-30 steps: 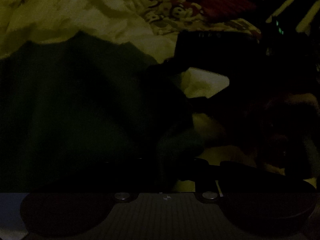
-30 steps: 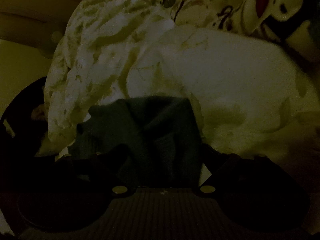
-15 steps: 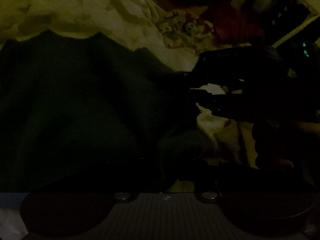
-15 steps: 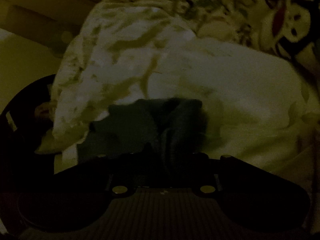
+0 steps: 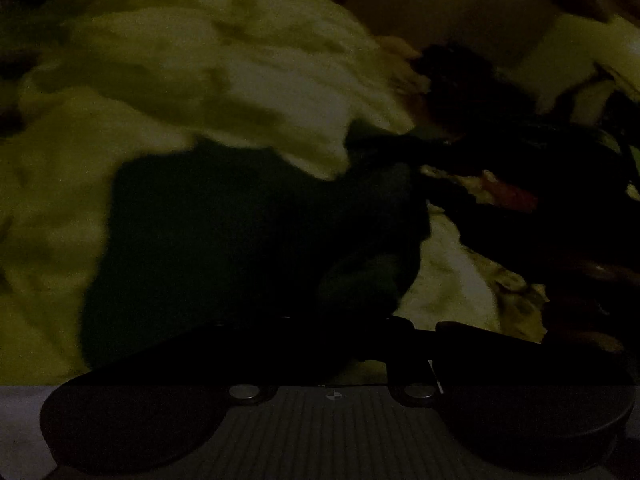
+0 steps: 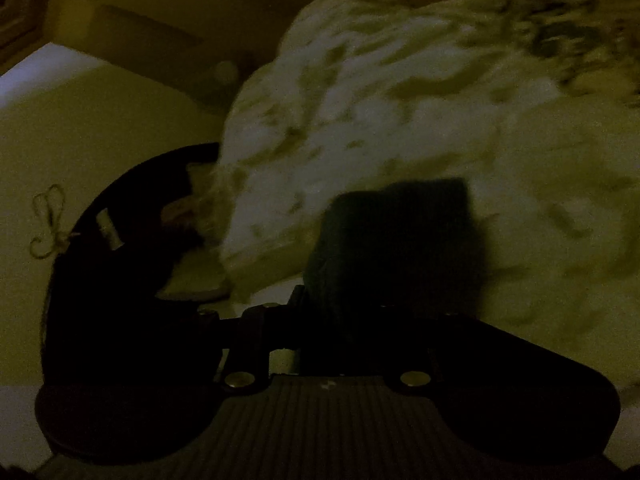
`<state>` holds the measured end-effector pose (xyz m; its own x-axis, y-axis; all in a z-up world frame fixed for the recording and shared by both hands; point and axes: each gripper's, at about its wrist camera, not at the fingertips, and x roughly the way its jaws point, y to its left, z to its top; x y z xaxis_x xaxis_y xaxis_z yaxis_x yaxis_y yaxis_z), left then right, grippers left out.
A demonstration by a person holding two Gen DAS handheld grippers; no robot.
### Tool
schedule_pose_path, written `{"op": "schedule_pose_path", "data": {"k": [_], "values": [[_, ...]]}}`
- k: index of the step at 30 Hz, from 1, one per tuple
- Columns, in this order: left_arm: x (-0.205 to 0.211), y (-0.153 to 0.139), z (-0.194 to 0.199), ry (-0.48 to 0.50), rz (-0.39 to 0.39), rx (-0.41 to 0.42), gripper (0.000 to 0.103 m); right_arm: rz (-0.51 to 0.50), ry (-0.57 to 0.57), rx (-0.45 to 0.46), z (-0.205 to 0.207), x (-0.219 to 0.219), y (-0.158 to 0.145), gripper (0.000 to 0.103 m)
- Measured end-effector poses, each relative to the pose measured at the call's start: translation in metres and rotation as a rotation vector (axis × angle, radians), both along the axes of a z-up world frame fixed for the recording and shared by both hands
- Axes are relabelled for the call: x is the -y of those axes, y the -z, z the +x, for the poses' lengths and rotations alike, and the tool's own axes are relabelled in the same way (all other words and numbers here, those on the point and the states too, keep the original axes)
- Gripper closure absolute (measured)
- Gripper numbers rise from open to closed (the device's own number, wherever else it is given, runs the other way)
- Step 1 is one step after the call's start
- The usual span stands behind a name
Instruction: Fold small clothes
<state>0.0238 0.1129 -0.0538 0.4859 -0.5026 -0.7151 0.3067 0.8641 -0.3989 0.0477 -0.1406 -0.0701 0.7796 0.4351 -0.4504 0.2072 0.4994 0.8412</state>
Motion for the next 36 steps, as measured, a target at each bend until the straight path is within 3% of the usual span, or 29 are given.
{"op": "schedule_pose_path", "data": {"k": [2, 4, 8, 15, 20, 23, 29, 36], "values": [[-0.018, 0.000, 0.005, -0.058, 0.007, -0.005, 0.021, 0.014, -0.034, 0.011, 0.016, -0.018, 0.000, 0.082], [-0.034, 0.004, 0.009, -0.102, 0.021, -0.010, 0.022, 0.022, -0.076, 0.026, 0.031, -0.036, -0.001, 0.098], [-0.058, 0.016, 0.013, -0.158, 0.034, -0.034, 0.023, -0.060, -0.154, -0.025, 0.063, -0.078, 0.006, 0.098], [-0.082, 0.031, 0.008, -0.206, 0.055, -0.033, 0.025, -0.039, -0.228, -0.079, 0.086, -0.119, 0.030, 0.099], [-0.108, 0.052, 0.017, -0.285, 0.017, -0.101, 0.025, -0.058, -0.263, -0.112, 0.094, -0.139, 0.043, 0.099], [-0.107, 0.059, 0.023, -0.246, 0.061, -0.086, 0.025, -0.091, -0.283, -0.128, 0.097, -0.149, 0.049, 0.098], [-0.107, 0.084, 0.033, -0.264, 0.047, -0.141, 0.026, -0.226, -0.298, -0.163, 0.098, -0.160, 0.062, 0.101], [-0.108, 0.093, 0.040, -0.249, 0.065, -0.155, 0.024, -0.228, -0.317, -0.183, 0.105, -0.165, 0.072, 0.101]]}}
